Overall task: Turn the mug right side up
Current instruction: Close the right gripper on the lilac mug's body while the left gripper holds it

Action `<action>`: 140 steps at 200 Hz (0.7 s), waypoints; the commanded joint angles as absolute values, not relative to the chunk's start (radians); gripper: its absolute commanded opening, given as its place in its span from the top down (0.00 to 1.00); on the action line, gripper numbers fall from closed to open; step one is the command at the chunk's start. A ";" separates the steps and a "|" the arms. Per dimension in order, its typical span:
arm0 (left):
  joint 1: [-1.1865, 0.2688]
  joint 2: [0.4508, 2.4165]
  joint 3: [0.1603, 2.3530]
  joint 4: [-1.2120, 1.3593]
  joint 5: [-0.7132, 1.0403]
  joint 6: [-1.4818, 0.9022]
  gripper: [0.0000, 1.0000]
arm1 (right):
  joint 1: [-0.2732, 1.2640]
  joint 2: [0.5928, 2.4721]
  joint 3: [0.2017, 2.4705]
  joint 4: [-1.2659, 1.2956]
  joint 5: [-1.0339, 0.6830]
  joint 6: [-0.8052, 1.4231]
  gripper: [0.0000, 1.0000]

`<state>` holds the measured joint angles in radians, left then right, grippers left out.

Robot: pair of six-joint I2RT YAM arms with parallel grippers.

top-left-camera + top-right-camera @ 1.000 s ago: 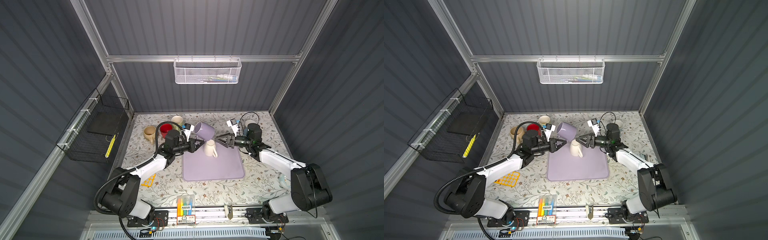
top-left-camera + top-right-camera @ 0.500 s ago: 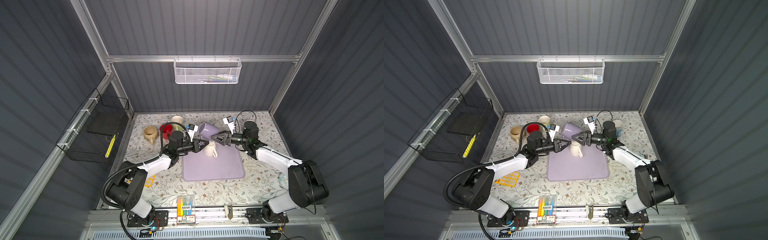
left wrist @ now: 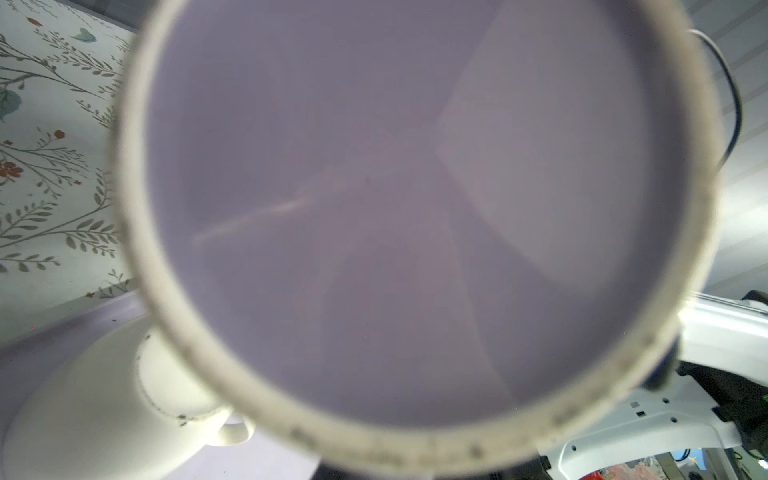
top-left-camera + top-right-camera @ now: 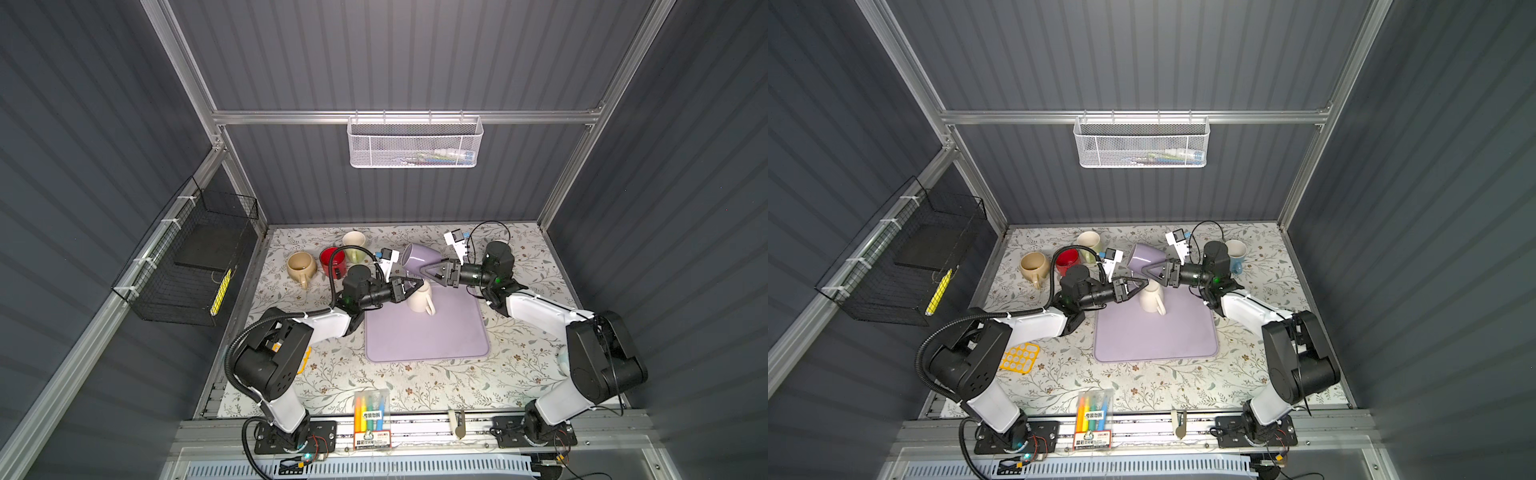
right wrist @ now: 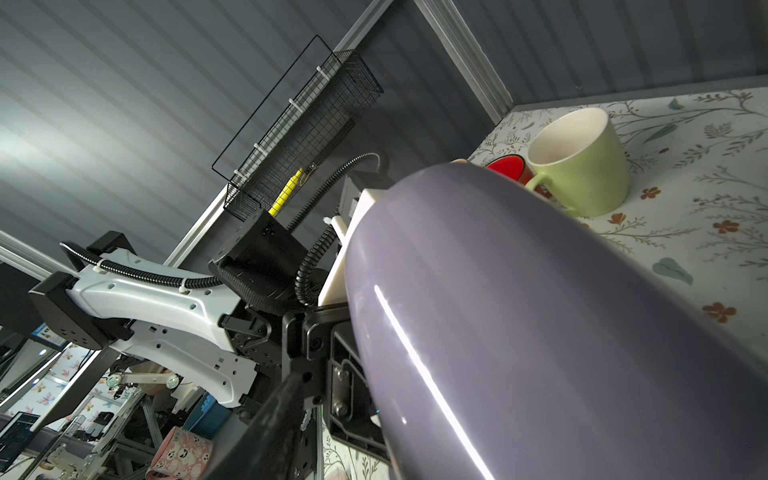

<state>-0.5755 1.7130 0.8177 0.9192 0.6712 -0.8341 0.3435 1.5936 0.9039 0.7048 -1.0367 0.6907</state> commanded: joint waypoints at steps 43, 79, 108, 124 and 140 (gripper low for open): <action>-0.581 1.756 0.844 1.069 0.666 -0.879 0.90 | 0.350 1.599 0.931 0.861 -1.086 0.779 0.69; -0.581 1.780 0.841 1.121 0.664 -0.911 0.88 | 0.350 1.610 0.938 0.887 -1.095 0.809 0.84; -0.581 1.793 0.843 1.135 0.664 -0.919 0.84 | 0.349 1.622 0.952 0.890 -1.109 0.828 0.92; -0.581 1.796 0.845 1.139 0.663 -0.919 0.79 | 0.349 1.627 0.953 0.890 -1.111 0.831 0.94; -0.581 1.795 0.844 1.143 0.663 -0.919 0.71 | 0.349 1.630 0.953 0.891 -1.111 0.835 0.99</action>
<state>-0.5755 1.7748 0.8185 1.1217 0.7261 -0.9607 0.3305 1.6310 0.9195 0.8593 -1.0874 0.7910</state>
